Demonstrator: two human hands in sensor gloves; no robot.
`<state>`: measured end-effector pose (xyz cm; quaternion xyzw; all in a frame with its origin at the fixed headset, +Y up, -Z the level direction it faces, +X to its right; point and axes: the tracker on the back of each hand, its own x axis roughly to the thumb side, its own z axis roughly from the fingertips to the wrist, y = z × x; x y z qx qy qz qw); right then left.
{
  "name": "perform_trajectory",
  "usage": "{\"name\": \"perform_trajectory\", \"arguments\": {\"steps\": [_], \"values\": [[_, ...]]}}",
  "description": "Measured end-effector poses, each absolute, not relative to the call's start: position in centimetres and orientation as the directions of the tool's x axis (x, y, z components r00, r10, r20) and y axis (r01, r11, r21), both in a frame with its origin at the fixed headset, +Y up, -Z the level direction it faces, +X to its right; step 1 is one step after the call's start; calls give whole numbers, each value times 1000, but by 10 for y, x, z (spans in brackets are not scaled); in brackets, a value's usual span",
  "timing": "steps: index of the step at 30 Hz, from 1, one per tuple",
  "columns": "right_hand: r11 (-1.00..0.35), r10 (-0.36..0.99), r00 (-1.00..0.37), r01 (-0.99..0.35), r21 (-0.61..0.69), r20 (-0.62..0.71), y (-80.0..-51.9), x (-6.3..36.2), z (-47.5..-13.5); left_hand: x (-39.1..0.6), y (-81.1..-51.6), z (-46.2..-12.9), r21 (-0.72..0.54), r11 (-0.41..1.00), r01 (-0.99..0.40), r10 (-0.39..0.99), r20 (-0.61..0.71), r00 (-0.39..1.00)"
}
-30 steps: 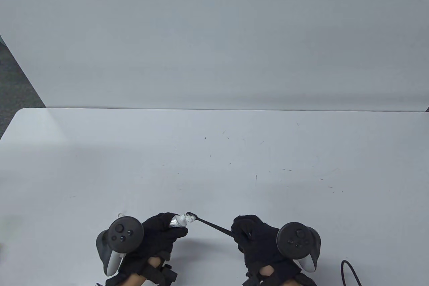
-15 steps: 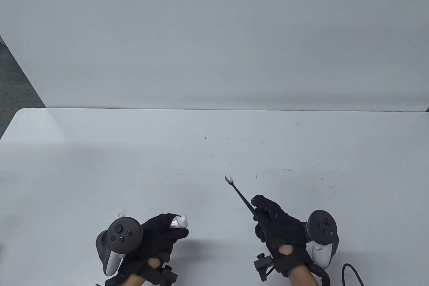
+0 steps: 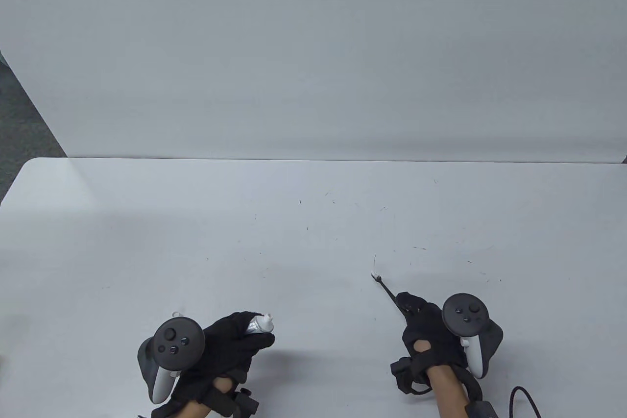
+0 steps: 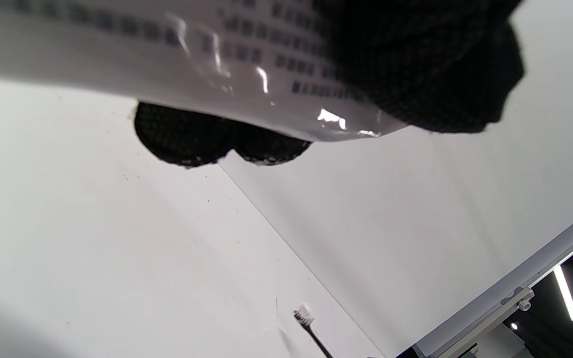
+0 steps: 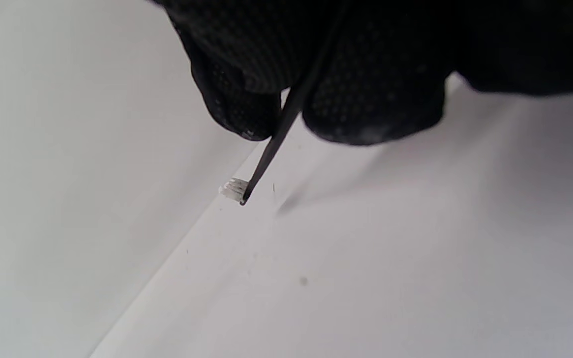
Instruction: Squeeze toothpaste onto toothbrush
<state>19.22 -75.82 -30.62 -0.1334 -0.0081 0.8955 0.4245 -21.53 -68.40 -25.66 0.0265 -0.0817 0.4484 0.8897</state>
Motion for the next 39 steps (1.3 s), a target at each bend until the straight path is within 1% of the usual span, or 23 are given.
{"name": "perform_trajectory", "arguments": {"steps": [6,10,14,18,20,22,28,32,34,37,39], "values": [[-736,675,-712,-670,-102,-191,-760,168,-308,-215,-685,-257,-28,593,-805,796,170,580],[-867,498,-858,-493,-69,-129,-762,152,-308,-215,-685,-257,-31,592,-805,797,171,580],[-909,416,-906,-415,-31,-80,-764,140,-310,-215,-685,-257,-34,588,-808,800,175,574],[-944,330,-941,-329,-33,-70,-766,131,-309,-215,-686,-257,-37,585,-810,802,177,571],[-955,296,-952,-296,-10,-78,-767,128,-309,-215,-686,-257,-37,586,-810,801,177,572],[-955,296,-952,-296,-11,-72,-767,127,-310,-215,-686,-257,-37,585,-810,802,177,571],[-937,350,-933,-351,-4,-86,-766,134,-310,-216,-687,-257,-36,584,-811,802,178,570],[-895,444,-885,-444,-30,-137,-757,146,-309,-217,-686,-257,-25,572,-820,809,184,558],[-872,489,-858,-482,-84,-155,-749,155,-307,-219,-685,-256,-9,552,-834,819,194,540],[-852,513,-844,-480,-211,-153,-730,165,-300,-222,-682,-254,-5,470,-883,860,226,457],[-810,549,-832,-505,-298,-81,-715,164,-292,-224,-681,-255,-10,388,-922,889,268,371]]}}
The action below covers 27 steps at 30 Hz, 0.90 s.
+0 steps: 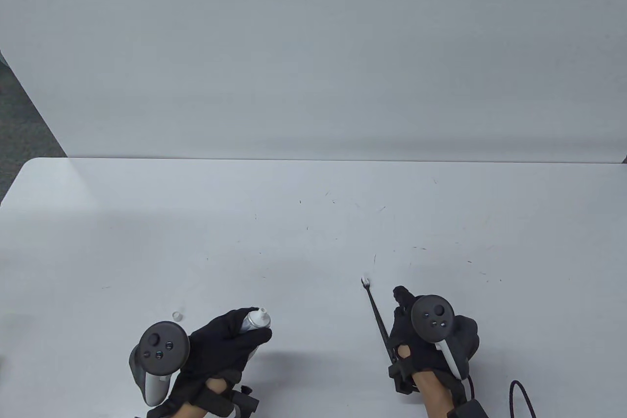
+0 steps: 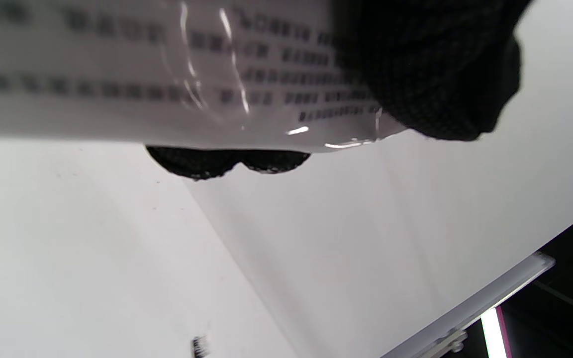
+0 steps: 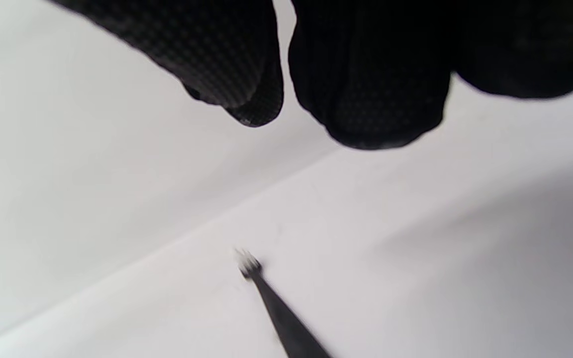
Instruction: Squeeze toothpaste onto toothbrush
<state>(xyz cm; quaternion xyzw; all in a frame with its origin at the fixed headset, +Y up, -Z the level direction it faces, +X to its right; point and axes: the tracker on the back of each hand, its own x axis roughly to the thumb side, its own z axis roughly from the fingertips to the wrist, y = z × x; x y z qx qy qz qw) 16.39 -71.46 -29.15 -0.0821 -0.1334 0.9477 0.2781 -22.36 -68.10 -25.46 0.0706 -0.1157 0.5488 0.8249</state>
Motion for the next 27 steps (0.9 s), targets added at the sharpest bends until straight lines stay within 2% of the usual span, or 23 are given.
{"name": "perform_trajectory", "arguments": {"steps": [2,4,6,7,8,10,15,18,21,27], "values": [[-764,589,-808,-559,-322,6,-703,157,-284,-224,-682,-255,-42,312,-949,916,278,289],[-690,653,-743,-664,-287,147,-697,145,-277,-223,-684,-254,-50,261,-964,932,273,238],[-597,744,-615,-788,-151,263,-697,128,-273,-222,-687,-255,-61,253,-965,936,269,229],[-557,787,-543,-830,-41,292,-698,117,-272,-220,-688,-255,-79,253,-964,937,266,224],[-516,829,-470,-852,88,304,-701,104,-270,-217,-690,-255,-100,240,-966,942,264,207],[-472,863,-393,-850,233,318,-706,84,-266,-211,-692,-255,-133,217,-967,949,262,177],[-388,919,-285,-775,499,272,-726,39,-258,-197,-693,-250,-179,206,-962,947,285,150],[-315,948,-217,-756,574,234,-734,25,-256,-189,-691,-247,-234,191,-953,947,299,116],[-239,968,-140,-776,583,209,-736,23,-256,-187,-691,-246,-253,169,-952,951,296,90],[-248,955,-114,-810,531,272,-731,26,-256,-188,-693,-249,-285,158,-946,955,287,73]]}}
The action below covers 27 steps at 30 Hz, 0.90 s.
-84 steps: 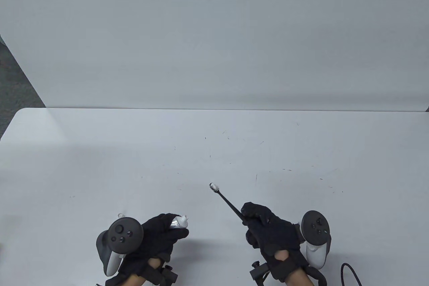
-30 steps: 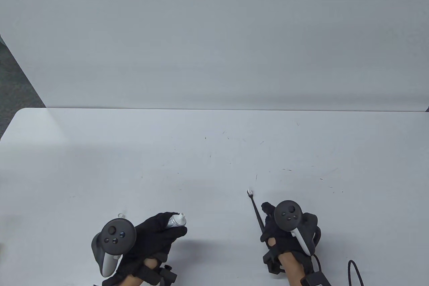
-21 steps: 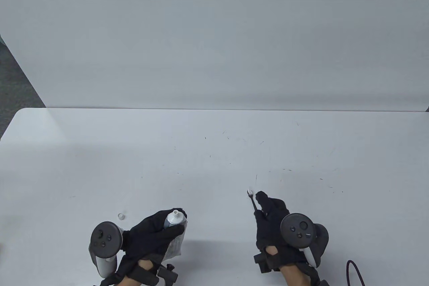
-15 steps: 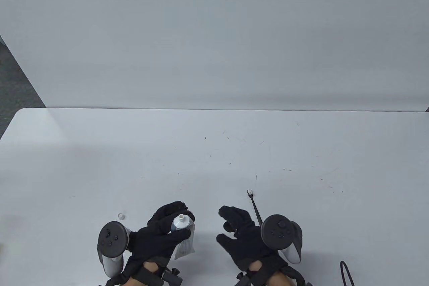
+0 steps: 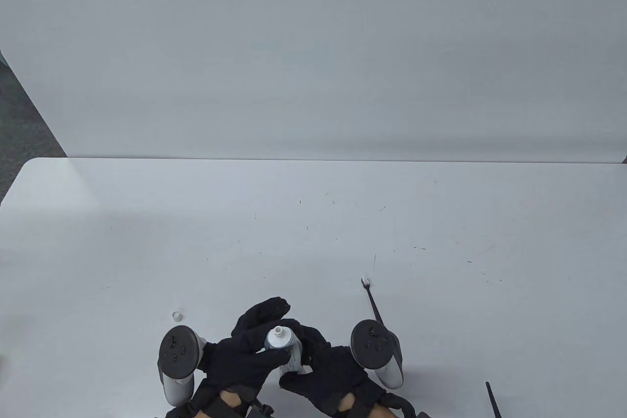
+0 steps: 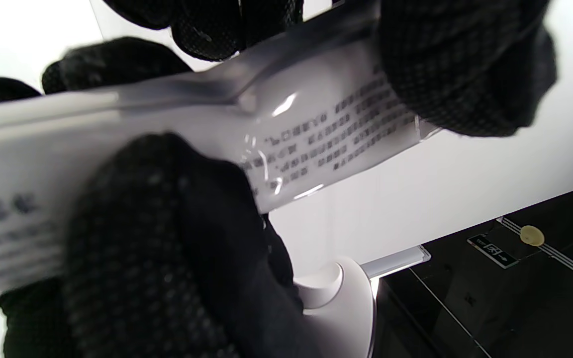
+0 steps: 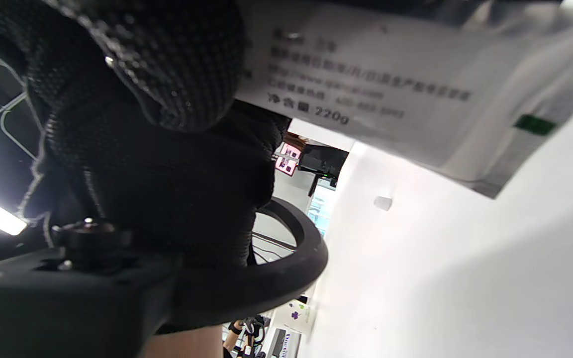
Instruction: Squeeze toothpaste onto toothbrush
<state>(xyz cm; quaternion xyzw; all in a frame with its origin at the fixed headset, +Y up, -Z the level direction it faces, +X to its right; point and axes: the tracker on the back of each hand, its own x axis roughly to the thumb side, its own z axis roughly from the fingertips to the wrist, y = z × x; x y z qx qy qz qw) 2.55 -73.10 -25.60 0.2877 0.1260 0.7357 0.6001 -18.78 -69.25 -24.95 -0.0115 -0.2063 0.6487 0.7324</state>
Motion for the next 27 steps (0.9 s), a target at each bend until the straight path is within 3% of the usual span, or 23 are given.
{"name": "perform_trajectory", "arguments": {"steps": [6,9,12,16,20,24,27], "values": [[-284,917,-134,-881,379,375,-715,39,-254,-203,-688,-259,-323,283,-903,933,310,182],[-255,906,-119,-920,299,406,-703,53,-253,-229,-676,-263,-222,299,-928,918,332,217],[-218,903,-98,-944,248,419,-694,67,-252,-256,-667,-264,-39,428,-903,861,321,394],[-200,896,-115,-967,158,428,-689,84,-252,-283,-667,-272,147,648,-747,719,207,664],[-211,899,-149,-971,109,412,-690,93,-254,-307,-675,-284,238,822,-517,529,15,848],[-239,897,-185,-967,88,402,-691,98,-255,-333,-683,-292,262,887,-379,420,-123,899],[-259,895,-210,-963,75,393,-691,98,-255,-344,-698,-303,199,924,-327,363,-187,913]]}}
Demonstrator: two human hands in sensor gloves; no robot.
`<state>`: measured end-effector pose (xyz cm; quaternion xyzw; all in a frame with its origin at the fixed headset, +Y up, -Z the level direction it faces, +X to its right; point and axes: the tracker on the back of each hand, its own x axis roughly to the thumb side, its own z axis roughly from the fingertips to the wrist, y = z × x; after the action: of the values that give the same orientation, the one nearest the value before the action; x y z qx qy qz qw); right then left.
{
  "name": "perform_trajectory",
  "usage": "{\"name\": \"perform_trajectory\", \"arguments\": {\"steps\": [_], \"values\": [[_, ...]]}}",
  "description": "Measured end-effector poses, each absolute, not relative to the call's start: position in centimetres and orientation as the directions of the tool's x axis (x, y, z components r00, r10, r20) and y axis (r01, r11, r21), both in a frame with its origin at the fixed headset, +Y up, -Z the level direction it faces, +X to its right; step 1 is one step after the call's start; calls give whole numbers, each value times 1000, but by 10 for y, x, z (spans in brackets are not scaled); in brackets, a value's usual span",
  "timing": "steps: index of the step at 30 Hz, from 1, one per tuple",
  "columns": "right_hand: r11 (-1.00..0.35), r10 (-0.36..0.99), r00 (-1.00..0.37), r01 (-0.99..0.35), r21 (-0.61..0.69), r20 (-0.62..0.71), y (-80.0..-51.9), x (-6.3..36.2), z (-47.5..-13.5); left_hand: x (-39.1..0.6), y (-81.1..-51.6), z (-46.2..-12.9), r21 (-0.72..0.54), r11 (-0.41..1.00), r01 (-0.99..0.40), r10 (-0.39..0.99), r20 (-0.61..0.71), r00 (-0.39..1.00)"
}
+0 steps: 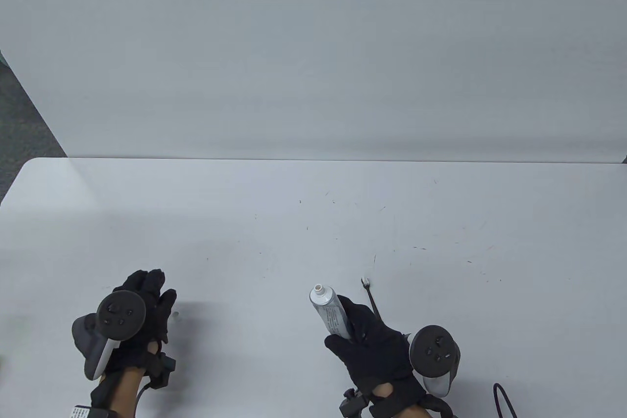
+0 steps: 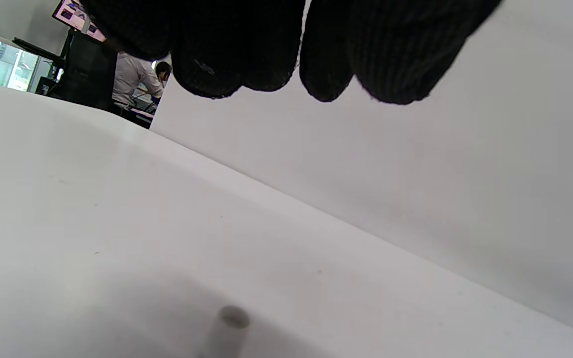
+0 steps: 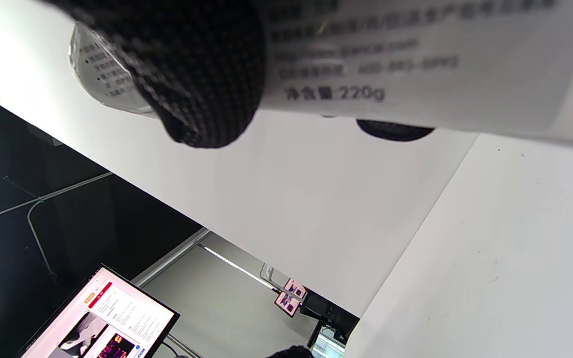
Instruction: Squeeze toothpaste onto toothbrush
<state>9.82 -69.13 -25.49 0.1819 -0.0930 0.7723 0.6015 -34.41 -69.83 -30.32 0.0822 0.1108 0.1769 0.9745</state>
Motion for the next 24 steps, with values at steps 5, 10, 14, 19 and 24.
{"name": "perform_trajectory", "arguments": {"steps": [5,10,14,19,24], "values": [[-312,880,-266,-948,57,394,-692,97,-254,-343,-729,-323,26,978,-207,208,-200,957],[-335,872,-286,-940,58,397,-693,95,-254,-340,-748,-332,-71,983,-166,150,-199,969],[-349,868,-298,-935,62,397,-694,94,-254,-334,-751,-334,-87,985,-148,131,-178,975],[-353,869,-301,-933,65,393,-694,94,-255,-324,-755,-337,-104,990,-91,74,-161,984],[-355,869,-303,-932,66,390,-694,94,-255,-322,-757,-338,-110,991,-81,63,-158,985]]}}
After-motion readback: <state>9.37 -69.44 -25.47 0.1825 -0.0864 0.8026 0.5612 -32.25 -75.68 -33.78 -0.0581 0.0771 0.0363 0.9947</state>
